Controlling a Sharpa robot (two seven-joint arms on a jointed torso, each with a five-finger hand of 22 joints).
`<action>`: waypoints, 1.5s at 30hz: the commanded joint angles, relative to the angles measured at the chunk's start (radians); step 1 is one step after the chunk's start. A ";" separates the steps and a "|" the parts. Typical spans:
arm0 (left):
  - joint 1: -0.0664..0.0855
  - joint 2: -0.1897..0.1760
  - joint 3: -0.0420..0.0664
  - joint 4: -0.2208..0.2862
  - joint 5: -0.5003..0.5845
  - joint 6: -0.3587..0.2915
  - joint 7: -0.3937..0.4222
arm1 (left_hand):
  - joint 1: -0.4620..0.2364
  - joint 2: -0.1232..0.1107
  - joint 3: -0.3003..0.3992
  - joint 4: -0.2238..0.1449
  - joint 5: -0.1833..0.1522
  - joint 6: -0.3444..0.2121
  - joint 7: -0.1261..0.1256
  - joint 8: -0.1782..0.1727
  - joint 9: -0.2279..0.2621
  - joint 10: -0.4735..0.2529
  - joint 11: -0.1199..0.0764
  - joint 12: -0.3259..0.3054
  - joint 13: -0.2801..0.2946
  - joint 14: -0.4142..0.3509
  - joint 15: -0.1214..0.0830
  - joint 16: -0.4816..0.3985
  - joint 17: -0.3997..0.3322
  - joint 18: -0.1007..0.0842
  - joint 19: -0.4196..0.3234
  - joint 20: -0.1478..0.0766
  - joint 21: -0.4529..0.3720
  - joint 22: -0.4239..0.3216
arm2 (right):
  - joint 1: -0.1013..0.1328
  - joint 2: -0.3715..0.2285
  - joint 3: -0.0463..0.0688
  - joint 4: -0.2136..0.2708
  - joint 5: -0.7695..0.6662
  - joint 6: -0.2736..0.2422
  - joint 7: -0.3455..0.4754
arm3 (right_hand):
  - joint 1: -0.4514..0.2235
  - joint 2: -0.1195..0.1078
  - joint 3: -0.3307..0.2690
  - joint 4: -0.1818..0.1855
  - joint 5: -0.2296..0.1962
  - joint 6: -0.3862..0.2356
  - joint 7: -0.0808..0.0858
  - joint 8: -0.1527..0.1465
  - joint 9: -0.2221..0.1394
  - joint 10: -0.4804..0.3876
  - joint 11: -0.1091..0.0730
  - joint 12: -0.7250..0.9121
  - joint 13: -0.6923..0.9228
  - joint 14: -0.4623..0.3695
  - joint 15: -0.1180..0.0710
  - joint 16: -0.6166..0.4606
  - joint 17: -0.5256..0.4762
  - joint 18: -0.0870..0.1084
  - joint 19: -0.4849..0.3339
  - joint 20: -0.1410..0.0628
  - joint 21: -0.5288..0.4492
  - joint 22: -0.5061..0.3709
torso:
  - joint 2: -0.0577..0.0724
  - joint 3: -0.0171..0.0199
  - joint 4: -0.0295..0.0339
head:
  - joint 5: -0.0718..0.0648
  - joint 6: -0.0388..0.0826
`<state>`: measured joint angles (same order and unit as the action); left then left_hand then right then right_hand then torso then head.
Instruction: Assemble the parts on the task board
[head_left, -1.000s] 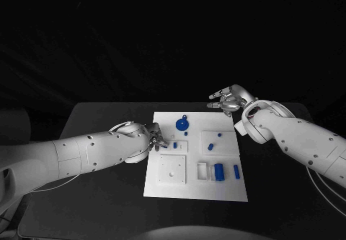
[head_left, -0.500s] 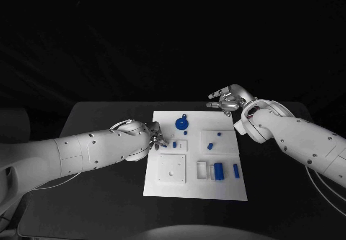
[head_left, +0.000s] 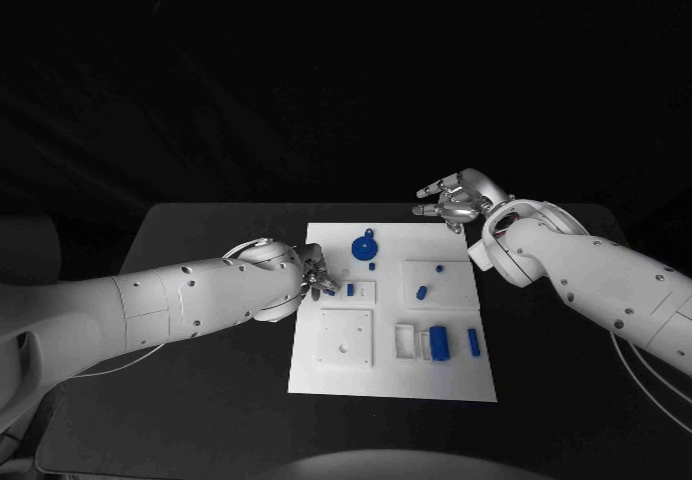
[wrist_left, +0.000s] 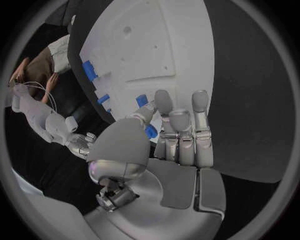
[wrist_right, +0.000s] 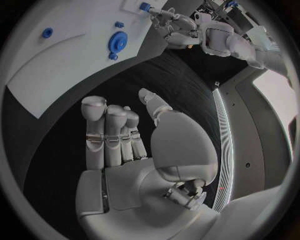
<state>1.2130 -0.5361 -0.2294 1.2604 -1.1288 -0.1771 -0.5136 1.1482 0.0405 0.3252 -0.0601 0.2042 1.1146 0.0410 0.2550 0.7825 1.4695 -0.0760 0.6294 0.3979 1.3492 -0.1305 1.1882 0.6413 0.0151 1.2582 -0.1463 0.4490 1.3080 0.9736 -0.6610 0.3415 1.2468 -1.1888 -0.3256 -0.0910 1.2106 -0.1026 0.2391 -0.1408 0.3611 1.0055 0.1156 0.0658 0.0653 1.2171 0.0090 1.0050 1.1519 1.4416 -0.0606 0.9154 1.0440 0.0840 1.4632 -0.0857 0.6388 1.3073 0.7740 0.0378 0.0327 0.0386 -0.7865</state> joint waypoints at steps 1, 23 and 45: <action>-0.007 0.007 -0.004 0.003 0.004 0.040 -0.002 | -0.002 -0.002 0.016 -0.023 0.003 0.082 -0.079 0.006 0.274 0.045 -0.011 0.007 -0.001 0.008 -0.002 0.007 0.005 -0.003 0.000 0.003 0.007 0.019 | -0.001 0.001 0.000 0.000 -0.002 0.012 0.009 | -0.008 0.001 0.004 -0.004 0.008 0.004 0.000 -0.004 -0.001 -0.006 -0.004 -0.004 -0.002 0.000 -0.006 -0.005 0.001 0.014 0.055 0.001 -0.002 0.077 | 0.000 0.0001 0.0000 | -0.001 0.000; -0.007 0.012 -0.004 0.000 -0.016 0.038 -0.001 | -0.001 -0.010 0.005 -0.013 0.005 0.098 -0.087 0.015 0.356 0.045 -0.014 0.030 0.004 0.014 -0.003 0.030 0.047 0.000 -0.004 0.006 0.024 0.019 | -0.005 0.005 0.000 -0.002 -0.002 0.014 0.011 | -0.010 0.000 0.009 -0.006 0.030 0.003 0.000 -0.003 -0.001 -0.006 -0.004 -0.005 -0.002 0.000 -0.006 -0.006 0.001 0.014 0.055 0.001 -0.004 0.077 | 0.000 -0.0003 0.0000 | -0.002 -0.004; -0.008 0.018 -0.004 -0.017 -0.011 0.037 0.002 | -0.070 -0.056 -0.037 0.023 -0.003 0.102 -0.092 0.006 0.368 0.045 -0.014 0.029 0.000 0.010 -0.005 0.018 0.032 -0.001 -0.005 0.004 0.025 0.018 | -0.005 0.004 0.000 -0.002 -0.002 0.011 0.010 | -0.014 -0.001 0.010 -0.007 0.031 0.003 0.000 -0.003 -0.001 -0.006 -0.004 -0.005 -0.002 0.000 -0.006 -0.008 0.001 0.014 0.055 0.001 -0.004 0.077 | 0.000 -0.0008 0.0002 | -0.005 -0.007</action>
<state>1.2083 -0.5211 -0.2323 1.2428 -1.1437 -0.1641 -0.5151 1.0831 -0.0126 0.2917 -0.0376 0.2042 1.1722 -0.0024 0.2666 1.1520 1.4749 -0.0820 0.6553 0.3991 1.3562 -0.1338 1.2122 0.6743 0.0151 1.2545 -0.1428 0.4722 1.3075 0.9696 -0.6573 0.3415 1.2442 -1.1888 -0.3246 -0.0897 1.2066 -0.1066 0.2447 -0.1464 0.3873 1.0055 0.1156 0.0658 0.0653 1.2136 0.0054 1.0050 1.1512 1.4416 -0.0606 0.9112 1.0440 0.0840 1.4632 -0.0857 0.6388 1.3073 0.7739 0.0368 0.0324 0.0338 -0.7925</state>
